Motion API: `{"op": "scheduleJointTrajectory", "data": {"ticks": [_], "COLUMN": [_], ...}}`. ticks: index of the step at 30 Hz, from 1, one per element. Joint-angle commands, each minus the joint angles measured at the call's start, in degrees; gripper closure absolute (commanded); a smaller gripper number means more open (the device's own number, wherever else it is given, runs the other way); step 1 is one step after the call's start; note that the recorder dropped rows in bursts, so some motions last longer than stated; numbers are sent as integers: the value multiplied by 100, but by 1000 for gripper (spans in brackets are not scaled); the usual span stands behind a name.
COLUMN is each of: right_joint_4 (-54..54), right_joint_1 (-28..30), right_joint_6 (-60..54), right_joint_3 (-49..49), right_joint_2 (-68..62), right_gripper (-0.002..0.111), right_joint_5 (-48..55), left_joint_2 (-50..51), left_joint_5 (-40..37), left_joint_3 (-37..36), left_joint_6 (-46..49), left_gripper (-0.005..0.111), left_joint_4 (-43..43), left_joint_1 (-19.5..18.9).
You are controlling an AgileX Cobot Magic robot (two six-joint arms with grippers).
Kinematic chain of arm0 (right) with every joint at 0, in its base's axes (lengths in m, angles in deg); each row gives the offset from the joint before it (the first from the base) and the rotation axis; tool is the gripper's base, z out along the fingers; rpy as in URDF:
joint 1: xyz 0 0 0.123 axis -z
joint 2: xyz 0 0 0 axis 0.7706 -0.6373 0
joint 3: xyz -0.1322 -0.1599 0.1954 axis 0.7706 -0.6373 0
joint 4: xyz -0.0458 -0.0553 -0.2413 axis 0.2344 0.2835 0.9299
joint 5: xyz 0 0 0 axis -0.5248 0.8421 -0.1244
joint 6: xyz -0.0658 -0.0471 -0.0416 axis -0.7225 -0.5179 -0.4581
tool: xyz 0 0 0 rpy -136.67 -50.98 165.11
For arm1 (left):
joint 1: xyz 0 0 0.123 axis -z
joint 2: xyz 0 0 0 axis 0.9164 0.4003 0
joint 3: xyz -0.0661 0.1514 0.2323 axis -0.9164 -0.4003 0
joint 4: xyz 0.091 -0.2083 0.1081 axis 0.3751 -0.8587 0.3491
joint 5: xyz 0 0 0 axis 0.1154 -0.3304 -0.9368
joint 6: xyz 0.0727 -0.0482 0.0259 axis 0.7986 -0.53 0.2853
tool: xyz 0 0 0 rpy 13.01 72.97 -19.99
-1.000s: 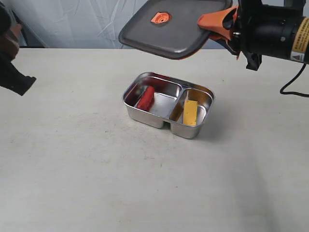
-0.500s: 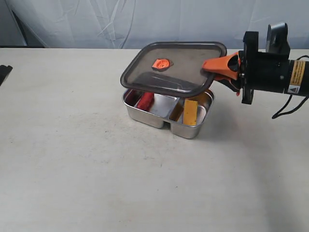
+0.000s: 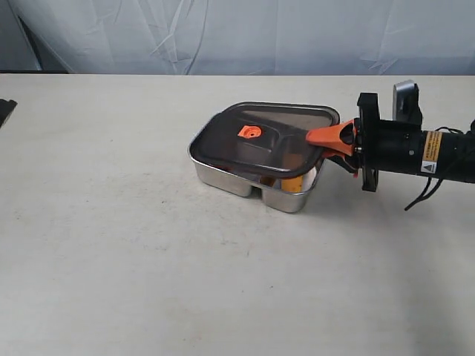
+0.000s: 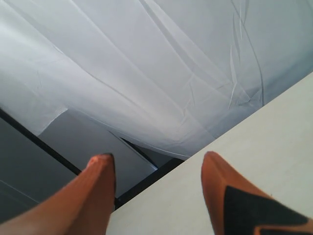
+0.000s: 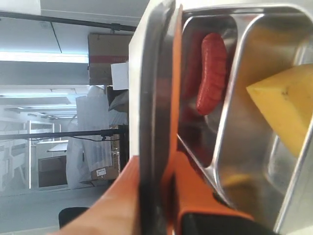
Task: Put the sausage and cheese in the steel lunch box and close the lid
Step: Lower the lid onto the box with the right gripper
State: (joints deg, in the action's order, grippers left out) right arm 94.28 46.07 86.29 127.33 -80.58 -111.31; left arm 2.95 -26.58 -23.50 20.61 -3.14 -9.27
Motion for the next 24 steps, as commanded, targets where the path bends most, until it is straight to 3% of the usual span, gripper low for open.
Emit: {"op": "scheduleJointTrajectory", "data": {"ticks": [1, 22, 24], "right_joint_4": [62, 747, 769], "right_joint_1": [34, 34, 34], "right_joint_6": [-120, 36, 118], "right_joint_3": [-17, -17, -17], "right_joint_2": [-227, -651, -651], "right_gripper": [109, 109, 104], "right_joint_5": [-74, -74, -74], "left_joint_2": [-38, -38, -38], "left_joint_5": [-41, -30, -30], "left_joint_3": [31, 31, 31], "left_joint_6": [-66, -78, -78], "left_gripper": [55, 55, 55], "left_joint_4": [53, 22, 22], "left_joint_1": [14, 14, 14]}}
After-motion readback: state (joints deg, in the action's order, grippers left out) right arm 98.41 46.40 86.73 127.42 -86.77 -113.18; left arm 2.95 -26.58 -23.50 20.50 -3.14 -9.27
